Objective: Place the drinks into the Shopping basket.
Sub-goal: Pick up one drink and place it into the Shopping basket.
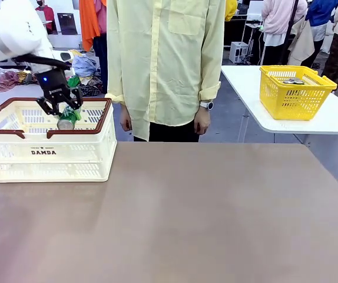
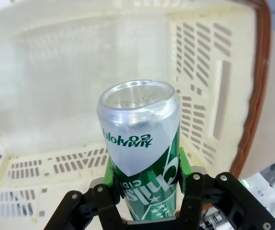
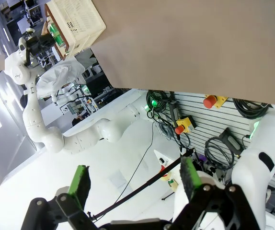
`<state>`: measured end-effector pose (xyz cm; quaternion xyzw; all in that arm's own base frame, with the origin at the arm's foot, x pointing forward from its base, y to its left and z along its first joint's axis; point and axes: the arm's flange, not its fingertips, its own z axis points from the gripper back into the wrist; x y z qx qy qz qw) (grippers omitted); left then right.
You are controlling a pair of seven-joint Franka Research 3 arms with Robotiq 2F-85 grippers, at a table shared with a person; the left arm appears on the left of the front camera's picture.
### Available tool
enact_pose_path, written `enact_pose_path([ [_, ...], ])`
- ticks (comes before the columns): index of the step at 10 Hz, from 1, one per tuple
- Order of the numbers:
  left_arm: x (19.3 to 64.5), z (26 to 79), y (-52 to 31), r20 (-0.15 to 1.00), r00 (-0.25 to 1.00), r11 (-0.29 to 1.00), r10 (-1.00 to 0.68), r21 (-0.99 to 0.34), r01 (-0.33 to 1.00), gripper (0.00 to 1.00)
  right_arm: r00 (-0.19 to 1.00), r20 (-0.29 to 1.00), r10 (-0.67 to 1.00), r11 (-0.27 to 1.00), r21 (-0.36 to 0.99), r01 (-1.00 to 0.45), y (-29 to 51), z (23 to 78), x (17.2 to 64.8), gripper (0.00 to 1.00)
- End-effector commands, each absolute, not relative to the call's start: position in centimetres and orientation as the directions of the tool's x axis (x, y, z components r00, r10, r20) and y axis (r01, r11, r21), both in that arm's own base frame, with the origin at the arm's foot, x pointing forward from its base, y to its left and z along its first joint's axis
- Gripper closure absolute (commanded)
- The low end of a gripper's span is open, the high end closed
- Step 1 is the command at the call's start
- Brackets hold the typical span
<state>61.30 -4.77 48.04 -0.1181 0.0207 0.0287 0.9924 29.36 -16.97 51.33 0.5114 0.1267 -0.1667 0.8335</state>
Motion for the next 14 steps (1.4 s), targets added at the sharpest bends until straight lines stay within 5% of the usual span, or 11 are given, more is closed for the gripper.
enact_pose_path([
  [1, 61.1, 46.5, -5.9, -0.022, 0.999, 0.979, 0.049, -0.197, -0.052, 1.00, 0.920, -0.369, -0.133, 0.442, 0.809, 0.389, -17.3, 51.4, 29.1, 0.00],
  [10, 62.7, 42.9, -9.4, -0.077, 0.996, 0.995, 0.035, -0.093, -0.042, 1.00, 0.920, -0.369, -0.133, 0.442, 0.809, 0.389, -17.3, 51.4, 29.1, 0.00],
  [11, 62.8, 42.9, -9.6, -0.078, 0.996, 0.995, 0.033, -0.093, -0.040, 0.89, 0.920, -0.369, -0.133, 0.442, 0.809, 0.389, -17.3, 51.4, 29.1, 0.00],
  [12, 62.8, 43.1, -9.6, -0.073, 0.997, 0.994, 0.038, -0.099, -0.045, 0.33, 0.920, -0.369, -0.133, 0.442, 0.809, 0.389, -17.3, 51.4, 29.1, 0.00],
  [13, 62.7, 43.3, -9.6, -0.065, 0.997, 0.994, 0.039, -0.103, -0.045, 0.00, 0.920, -0.369, -0.133, 0.442, 0.809, 0.389, -17.3, 51.4, 29.1, 0.00],
  [14, 62.7, 43.6, -9.6, -0.060, 0.997, 0.993, 0.041, -0.104, -0.047, 0.00, 0.920, -0.369, -0.133, 0.442, 0.809, 0.389, -17.3, 51.4, 29.1, 0.00],
])
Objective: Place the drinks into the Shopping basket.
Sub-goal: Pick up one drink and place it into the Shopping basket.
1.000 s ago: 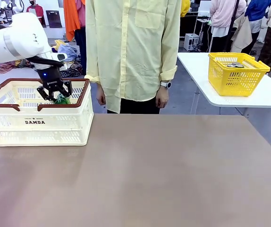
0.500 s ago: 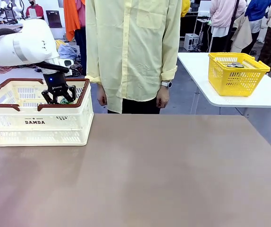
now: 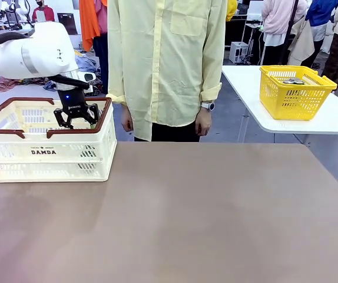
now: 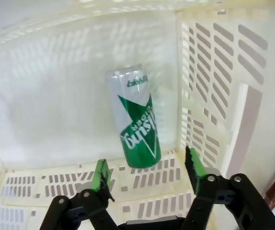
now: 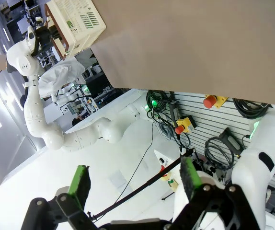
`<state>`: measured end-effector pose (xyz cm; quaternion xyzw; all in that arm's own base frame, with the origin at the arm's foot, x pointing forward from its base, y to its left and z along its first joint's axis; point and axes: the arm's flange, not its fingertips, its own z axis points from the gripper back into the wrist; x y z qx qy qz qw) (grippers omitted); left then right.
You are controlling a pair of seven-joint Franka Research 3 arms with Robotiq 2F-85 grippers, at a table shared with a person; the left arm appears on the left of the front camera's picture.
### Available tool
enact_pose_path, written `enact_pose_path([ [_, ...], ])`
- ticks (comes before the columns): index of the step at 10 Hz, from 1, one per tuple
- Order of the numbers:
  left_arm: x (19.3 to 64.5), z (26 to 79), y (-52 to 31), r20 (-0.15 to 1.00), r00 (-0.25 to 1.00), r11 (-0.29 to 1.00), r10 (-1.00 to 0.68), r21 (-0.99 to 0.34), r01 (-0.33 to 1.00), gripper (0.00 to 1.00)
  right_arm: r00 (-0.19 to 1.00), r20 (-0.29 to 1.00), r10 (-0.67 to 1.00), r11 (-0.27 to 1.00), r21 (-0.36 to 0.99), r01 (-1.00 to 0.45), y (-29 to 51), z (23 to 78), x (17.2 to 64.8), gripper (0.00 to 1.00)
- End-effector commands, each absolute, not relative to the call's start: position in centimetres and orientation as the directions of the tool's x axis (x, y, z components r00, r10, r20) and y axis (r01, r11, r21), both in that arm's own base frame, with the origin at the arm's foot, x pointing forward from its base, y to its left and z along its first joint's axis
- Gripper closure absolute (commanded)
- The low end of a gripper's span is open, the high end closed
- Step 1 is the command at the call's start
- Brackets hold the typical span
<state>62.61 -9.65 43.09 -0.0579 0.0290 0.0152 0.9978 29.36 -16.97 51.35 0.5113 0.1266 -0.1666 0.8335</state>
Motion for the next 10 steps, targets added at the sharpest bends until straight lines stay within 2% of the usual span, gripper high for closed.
enact_pose_path([
  [1, 62.6, 43.9, -9.4, -0.055, 0.998, 0.993, 0.041, -0.111, -0.047, 0.00, 0.920, -0.369, -0.133, 0.442, 0.809, 0.389, -17.3, 51.4, 29.1, 0.00],
  [4, 62.1, 45.7, -8.8, -0.019, 0.998, 0.990, 0.068, -0.119, -0.070, 0.00, 0.920, -0.369, -0.133, 0.442, 0.809, 0.389, -17.3, 51.4, 29.1, 0.00],
  [7, 57.1, 57.3, -5.8, 0.136, 0.984, 0.970, 0.113, -0.229, -0.080, 0.00, 0.920, -0.369, -0.133, 0.442, 0.809, 0.389, -17.3, 51.4, 29.1, 0.00],
  [8, 54.8, 61.0, -4.4, 0.113, 0.987, 0.948, 0.111, -0.309, -0.071, 0.00, 0.920, -0.369, -0.133, 0.442, 0.809, 0.389, -17.3, 51.4, 29.1, 0.00],
  [9, 52.5, 63.9, -2.5, 0.071, 0.997, 0.913, 0.041, -0.408, -0.009, 0.00, 0.920, -0.369, -0.133, 0.442, 0.809, 0.389, -17.3, 51.4, 29.1, 0.00],
  [10, 50.3, 65.5, -0.7, 0.062, 0.991, 0.850, -0.121, -0.509, 0.136, 0.00, 0.920, -0.369, -0.133, 0.442, 0.809, 0.389, -17.3, 51.4, 29.1, 0.00],
])
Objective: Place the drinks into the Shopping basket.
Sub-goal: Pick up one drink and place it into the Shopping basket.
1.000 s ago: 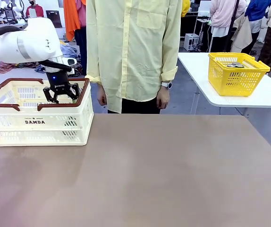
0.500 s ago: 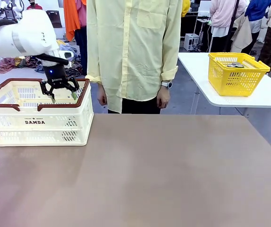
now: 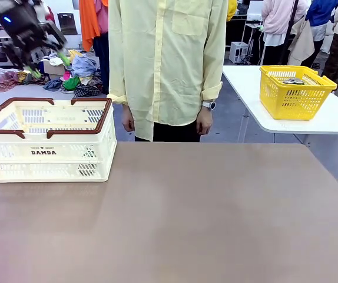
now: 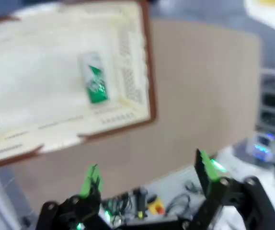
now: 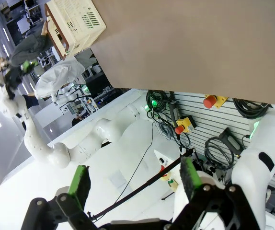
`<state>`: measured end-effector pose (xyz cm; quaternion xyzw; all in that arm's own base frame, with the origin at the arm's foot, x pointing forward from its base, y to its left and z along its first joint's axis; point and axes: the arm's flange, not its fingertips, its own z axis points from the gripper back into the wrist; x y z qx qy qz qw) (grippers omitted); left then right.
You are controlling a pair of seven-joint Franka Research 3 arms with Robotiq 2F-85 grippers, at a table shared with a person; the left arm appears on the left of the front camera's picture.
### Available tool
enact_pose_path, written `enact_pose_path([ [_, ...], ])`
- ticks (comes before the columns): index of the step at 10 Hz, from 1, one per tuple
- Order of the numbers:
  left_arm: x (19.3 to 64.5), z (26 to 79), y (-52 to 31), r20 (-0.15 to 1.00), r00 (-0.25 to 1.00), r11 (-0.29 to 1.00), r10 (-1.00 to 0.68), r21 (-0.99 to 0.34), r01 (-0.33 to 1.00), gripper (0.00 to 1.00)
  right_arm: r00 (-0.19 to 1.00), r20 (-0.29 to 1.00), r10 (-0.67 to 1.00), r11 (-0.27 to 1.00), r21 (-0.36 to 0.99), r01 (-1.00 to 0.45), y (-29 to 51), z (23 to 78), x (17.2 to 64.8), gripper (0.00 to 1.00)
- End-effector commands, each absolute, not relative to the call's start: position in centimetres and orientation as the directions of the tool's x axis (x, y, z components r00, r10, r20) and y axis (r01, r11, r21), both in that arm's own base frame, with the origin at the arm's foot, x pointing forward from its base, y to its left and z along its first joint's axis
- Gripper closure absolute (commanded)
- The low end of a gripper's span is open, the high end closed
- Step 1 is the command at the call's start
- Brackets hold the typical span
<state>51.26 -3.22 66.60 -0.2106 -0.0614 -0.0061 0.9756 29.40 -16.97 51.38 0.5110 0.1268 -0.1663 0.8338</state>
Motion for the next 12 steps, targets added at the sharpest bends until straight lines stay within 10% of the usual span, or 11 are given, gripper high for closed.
enact_pose_path([
  [1, 48.1, 66.0, 1.8, 0.101, 0.969, 0.755, -0.223, -0.612, 0.238, 0.00, 0.920, -0.369, -0.133, 0.442, 0.809, 0.389, -17.3, 51.4, 29.1, 0.00],
  [6, 36.7, 53.4, 16.3, 0.348, 0.922, 0.071, -0.169, -0.929, 0.363, 0.00, 0.920, -0.369, -0.133, 0.442, 0.809, 0.389, -17.3, 51.4, 29.1, 0.00],
  [12, 33.6, 48.1, 18.3, 0.359, 0.928, 0.011, -0.099, -0.932, 0.362, 0.00, 0.920, -0.369, -0.133, 0.442, 0.809, 0.389, -17.3, 51.4, 29.1, 0.00],
])
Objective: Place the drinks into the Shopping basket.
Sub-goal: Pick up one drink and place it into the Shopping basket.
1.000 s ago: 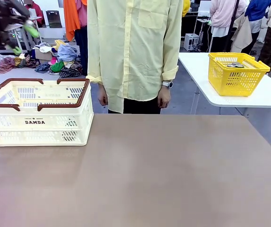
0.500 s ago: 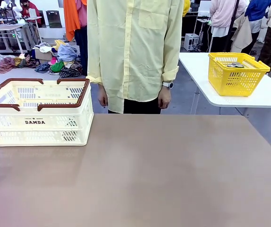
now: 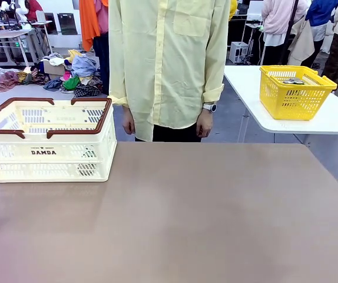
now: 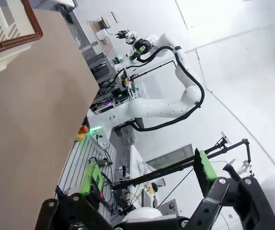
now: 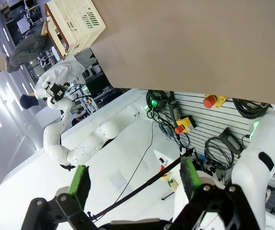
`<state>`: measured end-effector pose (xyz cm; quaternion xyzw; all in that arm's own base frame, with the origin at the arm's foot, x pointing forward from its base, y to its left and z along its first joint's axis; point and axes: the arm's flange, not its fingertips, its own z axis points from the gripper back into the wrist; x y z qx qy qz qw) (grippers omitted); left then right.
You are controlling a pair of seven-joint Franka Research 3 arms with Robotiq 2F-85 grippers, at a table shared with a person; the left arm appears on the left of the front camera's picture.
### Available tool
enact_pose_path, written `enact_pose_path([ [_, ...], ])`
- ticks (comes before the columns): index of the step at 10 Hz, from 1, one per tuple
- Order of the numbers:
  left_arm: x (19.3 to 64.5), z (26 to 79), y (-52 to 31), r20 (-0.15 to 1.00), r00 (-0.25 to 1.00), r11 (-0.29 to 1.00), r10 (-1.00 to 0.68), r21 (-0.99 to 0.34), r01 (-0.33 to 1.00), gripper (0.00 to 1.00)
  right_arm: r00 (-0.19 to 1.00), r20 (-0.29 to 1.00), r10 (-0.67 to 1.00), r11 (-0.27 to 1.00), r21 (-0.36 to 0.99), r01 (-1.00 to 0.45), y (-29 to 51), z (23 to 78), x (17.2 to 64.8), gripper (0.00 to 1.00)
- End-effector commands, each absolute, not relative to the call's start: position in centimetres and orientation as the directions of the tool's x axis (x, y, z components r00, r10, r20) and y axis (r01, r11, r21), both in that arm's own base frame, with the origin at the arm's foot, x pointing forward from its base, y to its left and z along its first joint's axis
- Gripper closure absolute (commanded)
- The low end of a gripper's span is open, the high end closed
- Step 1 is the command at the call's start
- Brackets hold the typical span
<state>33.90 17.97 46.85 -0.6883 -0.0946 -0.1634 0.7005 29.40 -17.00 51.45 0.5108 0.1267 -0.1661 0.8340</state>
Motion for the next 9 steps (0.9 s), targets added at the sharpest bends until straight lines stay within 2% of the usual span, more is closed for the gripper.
enact_pose_path([
  [1, 33.64, 48.11, 18.29, 0.359, 0.928, 0.011, -0.099, -0.932, 0.362, 0.00, 0.920, -0.369, -0.133, 0.442, 0.809, 0.389, -17.27, 51.42, 29.08, 0.00],
  [9, 33.64, 48.11, 18.29, 0.359, 0.928, 0.011, -0.099, -0.932, 0.362, 0.00, 0.920, -0.369, -0.133, 0.442, 0.809, 0.389, -17.27, 51.42, 29.08, 0.00],
])
